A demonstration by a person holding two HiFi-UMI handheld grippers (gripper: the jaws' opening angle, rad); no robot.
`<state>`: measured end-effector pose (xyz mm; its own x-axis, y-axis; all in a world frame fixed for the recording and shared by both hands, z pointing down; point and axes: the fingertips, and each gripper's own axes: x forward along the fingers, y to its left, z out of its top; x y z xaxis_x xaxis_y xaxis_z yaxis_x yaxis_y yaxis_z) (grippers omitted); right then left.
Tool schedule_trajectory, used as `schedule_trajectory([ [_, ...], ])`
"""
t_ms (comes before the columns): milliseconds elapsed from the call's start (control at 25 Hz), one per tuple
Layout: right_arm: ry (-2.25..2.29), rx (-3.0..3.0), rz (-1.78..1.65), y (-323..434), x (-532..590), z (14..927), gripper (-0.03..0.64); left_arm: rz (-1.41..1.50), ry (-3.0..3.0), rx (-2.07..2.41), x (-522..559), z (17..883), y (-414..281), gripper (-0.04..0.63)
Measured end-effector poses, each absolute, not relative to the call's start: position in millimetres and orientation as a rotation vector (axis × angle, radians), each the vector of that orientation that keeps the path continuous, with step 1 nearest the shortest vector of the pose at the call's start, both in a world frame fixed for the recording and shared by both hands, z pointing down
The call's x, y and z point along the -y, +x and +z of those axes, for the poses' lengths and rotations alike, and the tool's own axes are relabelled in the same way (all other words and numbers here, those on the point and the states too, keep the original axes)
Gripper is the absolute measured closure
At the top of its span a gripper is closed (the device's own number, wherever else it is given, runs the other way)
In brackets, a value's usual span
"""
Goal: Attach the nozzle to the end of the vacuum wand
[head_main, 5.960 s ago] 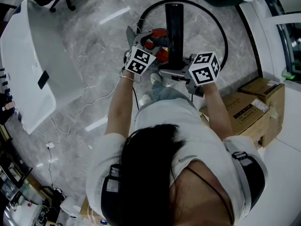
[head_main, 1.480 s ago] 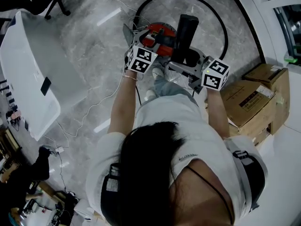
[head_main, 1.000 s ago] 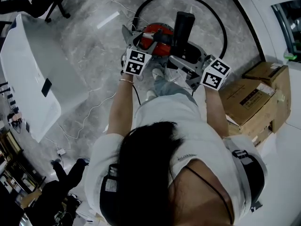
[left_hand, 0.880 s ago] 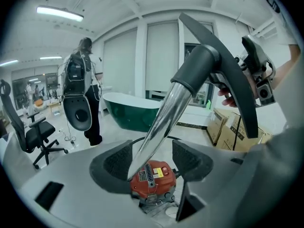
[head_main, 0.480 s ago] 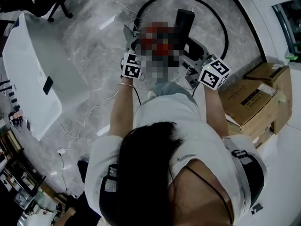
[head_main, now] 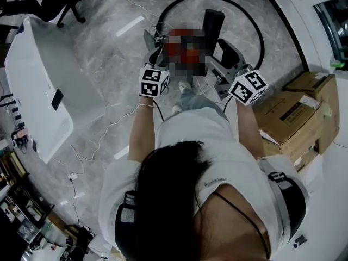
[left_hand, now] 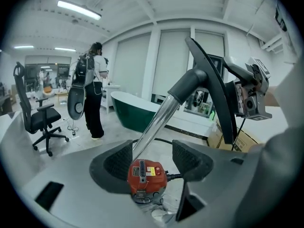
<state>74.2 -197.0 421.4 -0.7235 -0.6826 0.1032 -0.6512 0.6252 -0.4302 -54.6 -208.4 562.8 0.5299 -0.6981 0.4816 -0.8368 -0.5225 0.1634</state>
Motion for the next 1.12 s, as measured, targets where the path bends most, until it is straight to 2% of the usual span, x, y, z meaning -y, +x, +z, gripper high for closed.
schedule_trajectory([
  [1120, -1.37, -2.836, -0.544, 84, 167, 407, 0.259, 0.193, 2.333, 1.477, 166, 480, -71, 0.348],
])
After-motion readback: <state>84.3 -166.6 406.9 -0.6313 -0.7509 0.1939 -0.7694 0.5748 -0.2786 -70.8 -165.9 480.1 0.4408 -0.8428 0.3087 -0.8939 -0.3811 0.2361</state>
